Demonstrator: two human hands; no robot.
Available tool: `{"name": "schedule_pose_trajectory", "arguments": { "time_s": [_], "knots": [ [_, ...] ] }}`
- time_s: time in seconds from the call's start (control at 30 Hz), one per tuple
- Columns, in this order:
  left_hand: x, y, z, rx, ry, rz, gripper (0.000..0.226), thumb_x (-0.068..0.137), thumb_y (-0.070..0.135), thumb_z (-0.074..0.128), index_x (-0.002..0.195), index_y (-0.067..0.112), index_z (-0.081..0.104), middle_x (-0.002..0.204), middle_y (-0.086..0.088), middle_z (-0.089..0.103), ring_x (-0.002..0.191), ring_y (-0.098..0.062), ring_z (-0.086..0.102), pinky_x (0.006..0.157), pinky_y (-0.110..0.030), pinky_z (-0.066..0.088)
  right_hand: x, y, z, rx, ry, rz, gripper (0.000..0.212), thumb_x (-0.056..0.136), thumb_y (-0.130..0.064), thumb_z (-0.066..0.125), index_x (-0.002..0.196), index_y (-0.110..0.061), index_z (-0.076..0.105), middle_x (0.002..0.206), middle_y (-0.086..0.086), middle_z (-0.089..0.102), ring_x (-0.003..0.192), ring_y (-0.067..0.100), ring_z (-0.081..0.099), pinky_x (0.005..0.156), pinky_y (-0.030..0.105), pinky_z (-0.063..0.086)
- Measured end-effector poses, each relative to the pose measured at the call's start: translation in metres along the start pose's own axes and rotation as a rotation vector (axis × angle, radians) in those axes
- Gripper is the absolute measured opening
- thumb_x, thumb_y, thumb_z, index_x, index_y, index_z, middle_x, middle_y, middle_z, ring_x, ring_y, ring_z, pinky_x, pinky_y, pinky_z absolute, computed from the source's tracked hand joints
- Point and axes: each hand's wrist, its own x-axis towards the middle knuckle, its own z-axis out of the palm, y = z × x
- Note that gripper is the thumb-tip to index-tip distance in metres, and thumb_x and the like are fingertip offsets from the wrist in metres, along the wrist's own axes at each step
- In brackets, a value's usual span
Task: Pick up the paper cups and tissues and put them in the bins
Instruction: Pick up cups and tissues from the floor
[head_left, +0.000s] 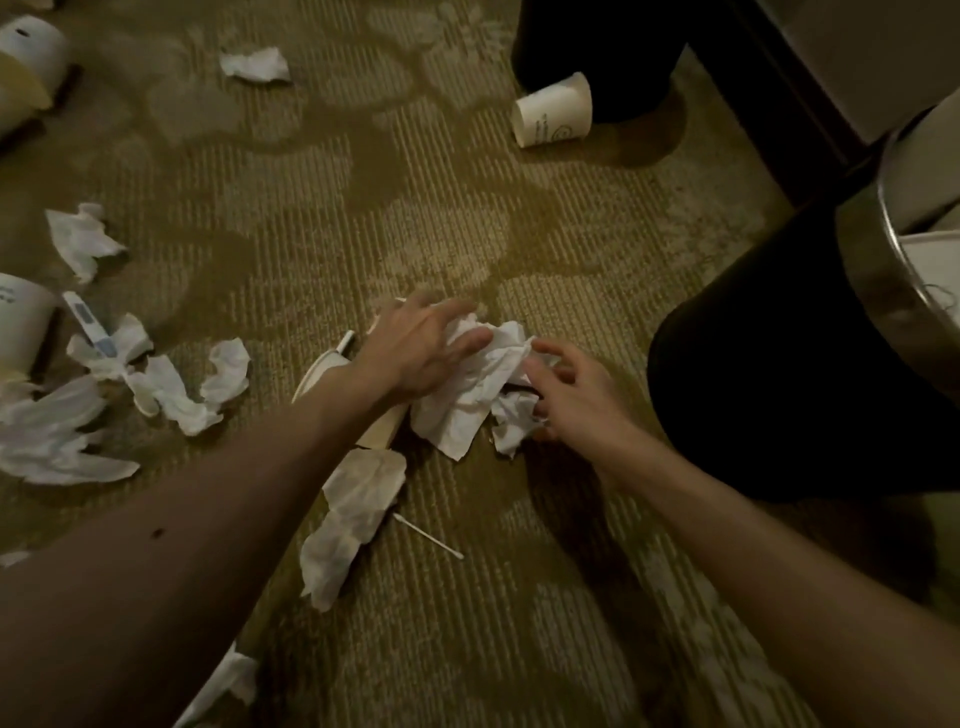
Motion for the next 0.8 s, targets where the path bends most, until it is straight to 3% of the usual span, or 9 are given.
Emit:
{"name": "schedule_pose_trajectory", "arguments": {
  "time_s": [0.1, 0.2, 0.3, 0.4, 0.5, 0.63, 0.7, 0.8],
  "knots": [
    [-0.003, 0.003, 0.015, -0.085, 0.035, 0.034, 0.053, 0.100, 0.056, 0.031, 0.146, 0.032, 0.040, 0.139, -0.015, 0.046, 0.130, -0.032, 0.037, 0.104, -0.043, 0.028, 0.000, 0.003, -0.002, 0.120, -0.013, 0.044, 0.026, 0.100, -0.040, 0.051, 0.124, -0.032, 0.058, 0.114, 0.002, 0.067, 0.095, 0.020, 0.069, 0.083, 0.045, 0.059],
    [-0.008, 0.018, 0.031, -0.184, 0.067, 0.128, 0.053, 0.101, 0.055, 0.027, 0.149, 0.032, 0.035, 0.137, -0.012, 0.044, 0.125, -0.027, 0.039, 0.100, -0.036, 0.029, -0.004, 0.002, -0.001, 0.407, -0.086, 0.148, 0.026, 0.102, -0.037, 0.047, 0.112, -0.021, 0.064, 0.105, 0.005, 0.071, 0.087, 0.017, 0.070, 0.070, 0.031, 0.060],
    [-0.011, 0.041, 0.048, -0.330, 0.034, 0.153, 0.054, 0.103, 0.052, 0.022, 0.149, 0.028, 0.039, 0.136, -0.013, 0.046, 0.125, -0.027, 0.041, 0.101, -0.033, 0.028, -0.006, -0.001, -0.004, 0.680, -0.160, 0.251, 0.044, 0.104, -0.043, 0.036, 0.109, -0.013, 0.067, 0.108, 0.011, 0.070, 0.101, 0.022, 0.066, 0.089, 0.039, 0.057],
    [-0.015, 0.050, 0.052, -0.441, 0.125, 0.169, 0.049, 0.105, 0.046, 0.022, 0.124, 0.024, 0.061, 0.116, -0.005, 0.065, 0.112, -0.022, 0.056, 0.104, -0.043, 0.040, -0.008, -0.008, -0.014, 0.912, -0.191, 0.325, 0.059, 0.104, -0.049, 0.029, 0.112, -0.002, 0.063, 0.119, 0.021, 0.061, 0.112, 0.030, 0.059, 0.090, 0.039, 0.053],
    [-0.027, 0.051, 0.051, -0.749, 0.120, 0.156, 0.047, 0.105, 0.049, 0.025, 0.099, 0.035, 0.069, 0.093, 0.013, 0.073, 0.092, -0.001, 0.067, 0.089, -0.027, 0.052, -0.014, -0.013, -0.021, 0.948, -0.241, 0.302, 0.064, 0.104, -0.050, 0.027, 0.115, 0.003, 0.062, 0.126, 0.024, 0.059, 0.116, 0.032, 0.056, 0.088, 0.038, 0.052],
    [-0.044, 0.060, 0.057, -0.957, 0.086, -0.028, 0.061, 0.100, 0.061, 0.030, 0.092, 0.021, 0.075, 0.083, 0.006, 0.076, 0.081, -0.005, 0.072, 0.076, -0.028, 0.055, -0.024, -0.012, -0.024, 0.906, -0.277, 0.264, 0.065, 0.103, -0.051, 0.029, 0.121, 0.003, 0.061, 0.125, 0.024, 0.062, 0.117, 0.032, 0.060, 0.091, 0.038, 0.055],
    [-0.054, 0.065, 0.054, -0.969, 0.108, -0.068, 0.063, 0.097, 0.064, 0.032, 0.083, 0.021, 0.075, 0.075, 0.006, 0.075, 0.074, -0.005, 0.072, 0.068, -0.026, 0.052, -0.031, -0.009, -0.025, 0.892, -0.247, 0.250, 0.063, 0.102, -0.053, 0.031, 0.123, 0.000, 0.060, 0.124, 0.021, 0.064, 0.111, 0.031, 0.065, 0.084, 0.036, 0.058],
    [-0.073, 0.071, 0.046, -1.020, 0.162, -0.079, 0.065, 0.094, 0.063, 0.037, 0.072, 0.014, 0.074, 0.068, 0.006, 0.072, 0.066, -0.008, 0.067, 0.067, -0.029, 0.050, -0.041, -0.006, -0.025, 0.836, -0.155, 0.231, 0.056, 0.101, -0.052, 0.035, 0.113, -0.005, 0.063, 0.110, 0.013, 0.068, 0.075, 0.018, 0.072, 0.049, 0.021, 0.053]
  ]
}}
